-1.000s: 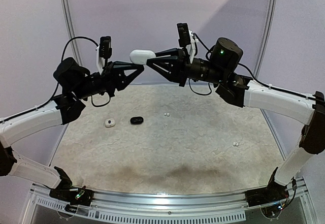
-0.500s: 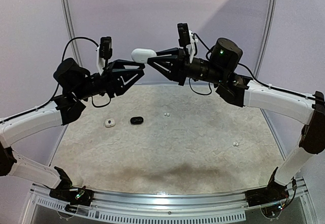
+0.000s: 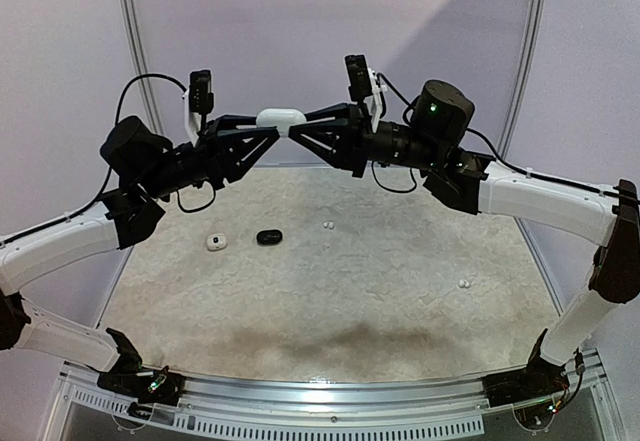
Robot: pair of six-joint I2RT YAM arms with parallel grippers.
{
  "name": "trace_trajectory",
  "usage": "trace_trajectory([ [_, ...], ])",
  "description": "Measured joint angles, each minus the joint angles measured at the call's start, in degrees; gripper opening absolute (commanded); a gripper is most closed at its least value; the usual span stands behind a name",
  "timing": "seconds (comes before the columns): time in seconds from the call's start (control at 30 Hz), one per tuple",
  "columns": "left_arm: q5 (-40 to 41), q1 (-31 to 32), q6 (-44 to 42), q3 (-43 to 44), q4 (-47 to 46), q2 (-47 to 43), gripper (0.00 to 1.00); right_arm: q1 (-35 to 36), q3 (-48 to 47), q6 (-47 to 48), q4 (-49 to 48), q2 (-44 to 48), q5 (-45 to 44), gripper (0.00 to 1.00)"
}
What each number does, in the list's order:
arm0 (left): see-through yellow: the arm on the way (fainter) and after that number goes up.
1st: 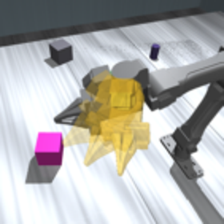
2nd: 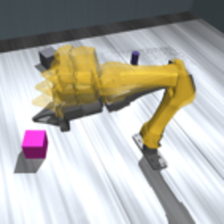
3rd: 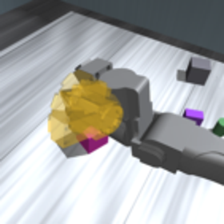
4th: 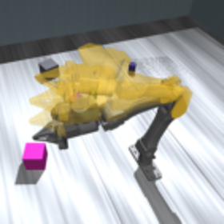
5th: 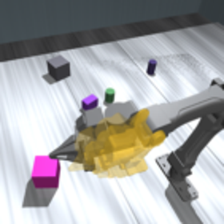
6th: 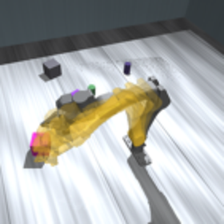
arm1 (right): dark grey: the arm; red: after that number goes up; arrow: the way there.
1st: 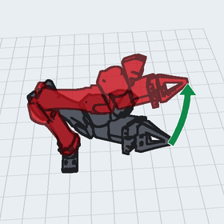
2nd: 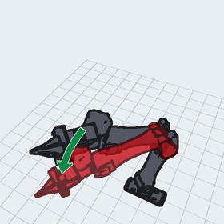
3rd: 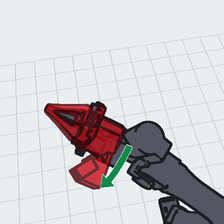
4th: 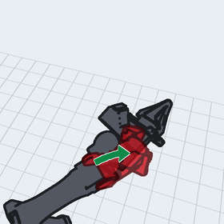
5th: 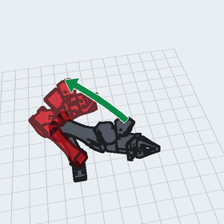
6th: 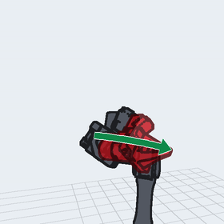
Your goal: Insert the wireless bluetooth earbuds into the charging case
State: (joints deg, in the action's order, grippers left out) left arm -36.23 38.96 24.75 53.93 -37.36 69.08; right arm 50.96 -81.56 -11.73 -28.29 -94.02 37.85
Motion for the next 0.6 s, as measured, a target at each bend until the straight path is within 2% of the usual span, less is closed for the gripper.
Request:
trace_trajectory([
  [0.1,0.15,0.00,0.04,-0.24,-0.07,-0.11,0.33,0.04,0.00,-0.02,-0.07,0.00,0.39,0.00],
  [0.27,-0.35,0.00,-0.20,-0.44,-0.15,-0.13,0.42,0.04,0.00,-0.66,-0.33,0.00,0.63,0.00],
  [0.6,-1.64,0.15,-0.79,-0.48,-0.09,-0.13,0.29,0.04,0.00,-1.31,-1.36,0.00,1.44,0.00],
])
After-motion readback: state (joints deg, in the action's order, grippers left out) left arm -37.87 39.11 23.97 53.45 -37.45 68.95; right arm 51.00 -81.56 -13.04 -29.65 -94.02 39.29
